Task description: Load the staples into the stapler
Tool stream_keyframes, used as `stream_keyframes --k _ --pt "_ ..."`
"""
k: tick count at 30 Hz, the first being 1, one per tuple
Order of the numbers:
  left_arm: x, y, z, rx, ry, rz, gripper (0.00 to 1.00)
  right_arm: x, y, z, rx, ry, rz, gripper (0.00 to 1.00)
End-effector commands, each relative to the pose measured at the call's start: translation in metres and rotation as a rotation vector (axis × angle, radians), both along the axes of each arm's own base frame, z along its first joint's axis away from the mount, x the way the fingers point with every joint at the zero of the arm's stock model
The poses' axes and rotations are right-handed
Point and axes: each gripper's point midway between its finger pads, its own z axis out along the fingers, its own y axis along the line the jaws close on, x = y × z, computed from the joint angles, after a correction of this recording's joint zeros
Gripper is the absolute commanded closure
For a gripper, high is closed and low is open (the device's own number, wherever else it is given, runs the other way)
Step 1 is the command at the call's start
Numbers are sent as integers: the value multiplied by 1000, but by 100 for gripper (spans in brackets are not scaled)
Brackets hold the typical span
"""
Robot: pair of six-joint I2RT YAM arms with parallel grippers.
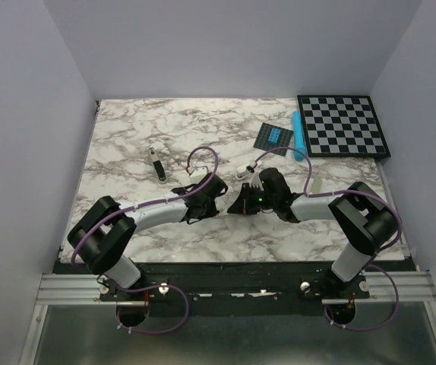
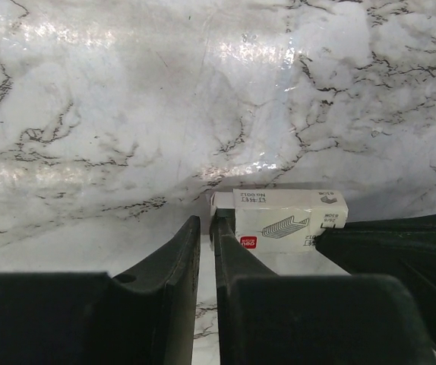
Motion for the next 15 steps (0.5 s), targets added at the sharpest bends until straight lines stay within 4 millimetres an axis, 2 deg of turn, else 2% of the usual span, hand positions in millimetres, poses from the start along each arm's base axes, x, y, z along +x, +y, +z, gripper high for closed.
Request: stream_keyframes --k 1,12,15 --pt "3 -1 -3 29 -5 -5 80 2 0 -5 -7 3 -3 99" --pt "2 -11 -8 -23 11 -11 82 1 1 -4 1 5 3 99" --pt "0 -12 -11 -31 21 -10 86 0 1 -4 -1 5 2 99"
